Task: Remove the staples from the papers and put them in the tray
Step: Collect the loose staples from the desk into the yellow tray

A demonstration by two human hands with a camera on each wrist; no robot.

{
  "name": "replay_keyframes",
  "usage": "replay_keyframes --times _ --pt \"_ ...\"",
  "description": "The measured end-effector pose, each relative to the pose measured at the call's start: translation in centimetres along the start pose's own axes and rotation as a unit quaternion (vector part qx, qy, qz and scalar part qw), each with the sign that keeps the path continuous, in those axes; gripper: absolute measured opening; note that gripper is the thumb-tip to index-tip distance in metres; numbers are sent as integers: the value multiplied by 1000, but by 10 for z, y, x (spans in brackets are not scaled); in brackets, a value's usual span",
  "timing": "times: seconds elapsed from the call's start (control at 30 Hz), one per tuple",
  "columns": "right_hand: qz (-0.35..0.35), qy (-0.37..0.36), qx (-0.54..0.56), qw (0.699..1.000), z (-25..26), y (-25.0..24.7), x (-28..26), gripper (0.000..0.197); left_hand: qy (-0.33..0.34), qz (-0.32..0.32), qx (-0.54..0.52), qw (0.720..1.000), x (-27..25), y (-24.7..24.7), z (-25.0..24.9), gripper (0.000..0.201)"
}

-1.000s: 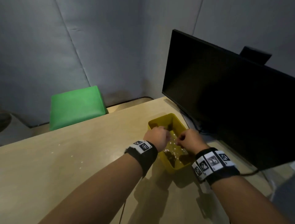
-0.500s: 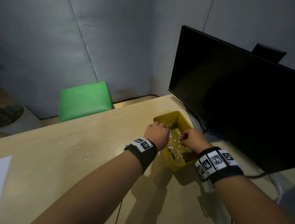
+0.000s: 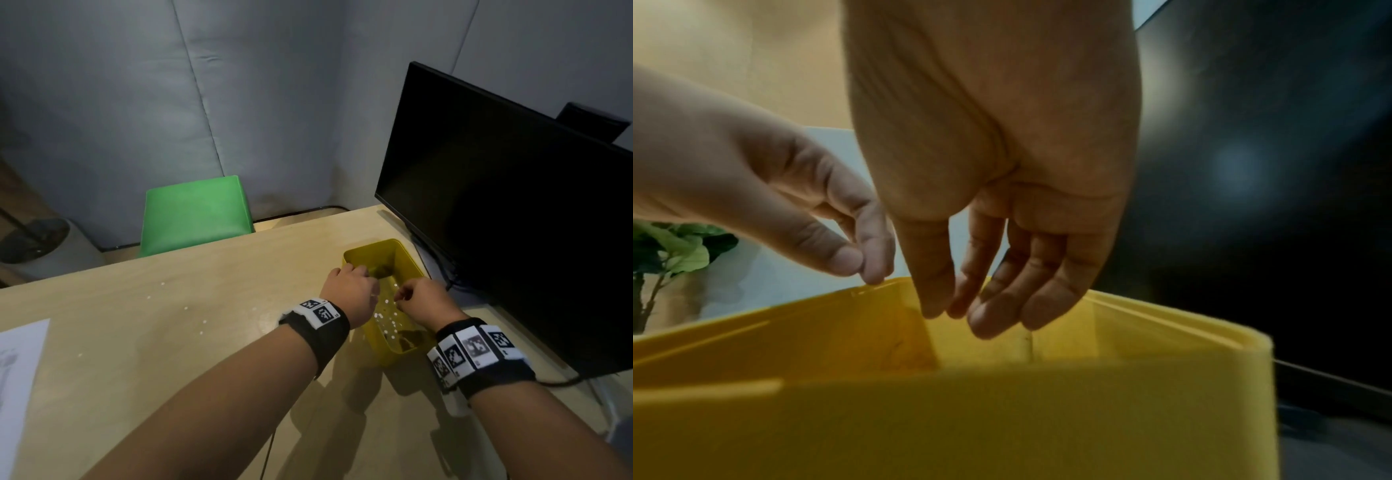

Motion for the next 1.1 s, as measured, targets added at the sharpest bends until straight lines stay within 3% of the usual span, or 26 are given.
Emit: replay_keyframes --times 0.17,0.27,0.43,0.63,0.8,1.1 --pt "7 3 -34 999 16 -2 -5 25 4 -10 -30 1000 -13 -3 5 39" --pt "-2 -24 -8 1000 36 -5 -9 22 -12 -22 -31 999 -23 -10 15 39" --pt "-15 -106 30 994 96 4 -12 14 -93 -43 -41 994 -51 -30 69 34" --pt "50 -174 -7 983 163 62 -8 24 -205 -13 -19 979 -107 -35 154 33" --pt "121 -173 -36 977 189 112 0 36 -279 33 -16 960 -148 -22 207 35" --pt "138 -177 -152 963 190 165 16 44 -313 94 -14 945 -185 9 238 36"
Point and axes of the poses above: each hand's wrist, its own x-axis towards the middle knuckle, its own y-axis out of the palm, z = x × y, the point moved 1 cm from there along x, towards the middle knuckle, and after that the axes turned 2 degrees about z, right-handed, at the moved point
